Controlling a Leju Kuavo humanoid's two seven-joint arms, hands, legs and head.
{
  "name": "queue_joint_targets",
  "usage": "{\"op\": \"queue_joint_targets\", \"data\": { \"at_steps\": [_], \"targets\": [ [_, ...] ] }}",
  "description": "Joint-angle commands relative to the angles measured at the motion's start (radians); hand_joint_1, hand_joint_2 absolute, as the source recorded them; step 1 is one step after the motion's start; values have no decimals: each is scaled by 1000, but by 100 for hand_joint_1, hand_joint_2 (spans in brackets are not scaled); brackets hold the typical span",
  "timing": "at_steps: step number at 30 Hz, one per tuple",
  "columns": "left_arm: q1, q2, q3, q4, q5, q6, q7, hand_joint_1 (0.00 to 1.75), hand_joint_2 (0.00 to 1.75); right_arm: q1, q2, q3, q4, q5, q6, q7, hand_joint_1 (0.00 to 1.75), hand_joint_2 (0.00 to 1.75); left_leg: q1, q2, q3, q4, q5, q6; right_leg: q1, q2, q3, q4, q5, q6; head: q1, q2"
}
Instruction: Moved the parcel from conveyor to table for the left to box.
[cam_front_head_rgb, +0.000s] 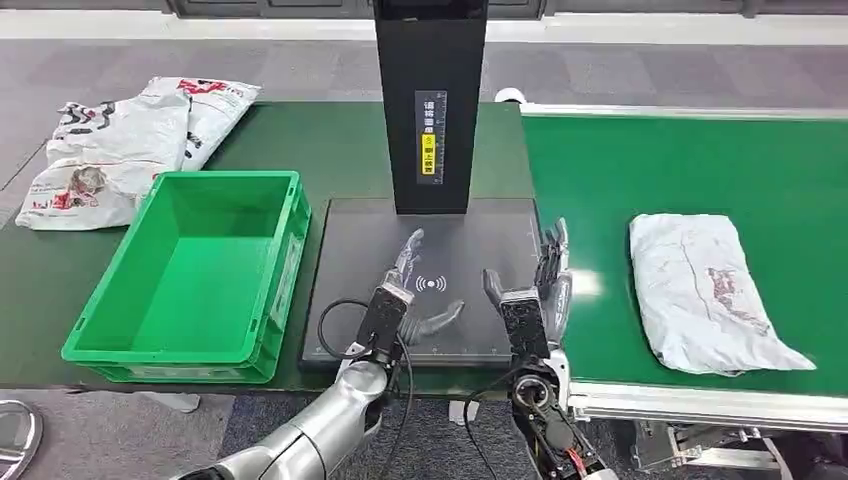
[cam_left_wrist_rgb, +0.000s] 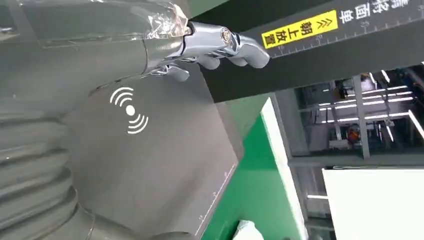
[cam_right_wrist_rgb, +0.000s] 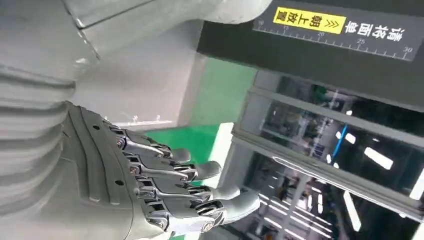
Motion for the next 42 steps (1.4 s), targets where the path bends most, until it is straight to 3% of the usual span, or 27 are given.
{"op": "queue_joint_targets", "data": {
  "at_steps": [1, 5, 9, 16, 18, 24, 28, 29, 34, 36, 39, 42],
  "targets": [
    [-60, 23, 44, 71, 9, -22, 3, 0, 175, -24, -30, -138, 0, 48, 0, 2, 0, 175, 0, 0, 2, -1, 0, 1, 0, 0, 2, -1, 0, 0, 0, 0],
    [-60, 23, 44, 71, 9, -22, 3, 0, 175, -24, -30, -138, 0, 48, 0, 2, 0, 175, 0, 0, 3, -1, 0, 0, 0, 0, 3, -1, 0, 0, 0, 0],
    [-70, 24, 99, 74, -37, -8, 3, 0, 175, -45, 11, -449, 33, 396, 0, 2, 0, 175, 0, -1, 3, -2, 0, 0, 0, -1, 4, -2, -1, 0, 0, 0],
    [-151, 22, 154, 189, -66, 38, 6, 0, 175, -181, -10, -868, 190, 809, 0, 2, 0, 175, -1, -2, 0, 0, 1, 1, -1, -2, 2, -1, 0, 1, 0, 0],
    [-164, 22, 155, 191, -72, 32, 30, 0, 175, -210, -28, -978, 198, 978, 0, 85, 0, 175, -1, -2, 1, -1, 1, 1, -1, -3, 2, -1, 0, 1, 0, 0],
    [-164, 22, 155, 191, -72, 32, 30, 0, 175, -210, -28, -978, 198, 978, 0, 85, 0, 175, -2, 0, 1, 0, 0, 2, -2, -1, 2, -1, 1, 2, 0, 0],
    [-162, 22, 147, 176, -56, 32, 36, 0, 175, -214, -51, -1039, 163, 1177, 0, 238, 0, 175, -2, 0, 1, 0, 0, 2, -2, -1, 2, -1, 1, 2, 0, 0],
    [-163, 23, 157, 175, -52, 23, 36, 0, 175, -221, -74, -1032, 179, 1243, 0, 317, 0, 175, -2, -1, 2, 0, 0, 3, -2, -2, 3, -1, 0, 2, 0, 0],
    [-154, 23, 164, 162, -71, 23, 15, 0, 175, -220, -126, -987, 233, 1318, 0, 489, 0, 175, -3, -1, 1, 0, 0, 3, -2, -2, 3, -1, 0, 3, 0, 0],
    [-142, 22, 167, 145, -65, 16, 5, 0, 175, -212, -168, -929, 309, 1367, 0, 618, 0, 175, -3, -1, 2, -1, 0, 3, -3, -2, 3, -2, 0, 3, 0, 0],
    [-140, 22, 166, 141, -64, 16, 3, 0, 175, -212, -181, -916, 339, 1378, 0, 651, 0, 175, -2, 1, 3, -1, -1, 4, -3, 0, 4, -3, 0, 3, 0, 0],
    [-131, 23, 172, 120, -60, 7, 3, 0, 175, -234, -235, -860, 485, 1405, 0, 781, 0, 175, -3, 0, 2, 0, -1, 5, -4, -1, 3, -1, 0, 3, 0, 0]
  ]
}}
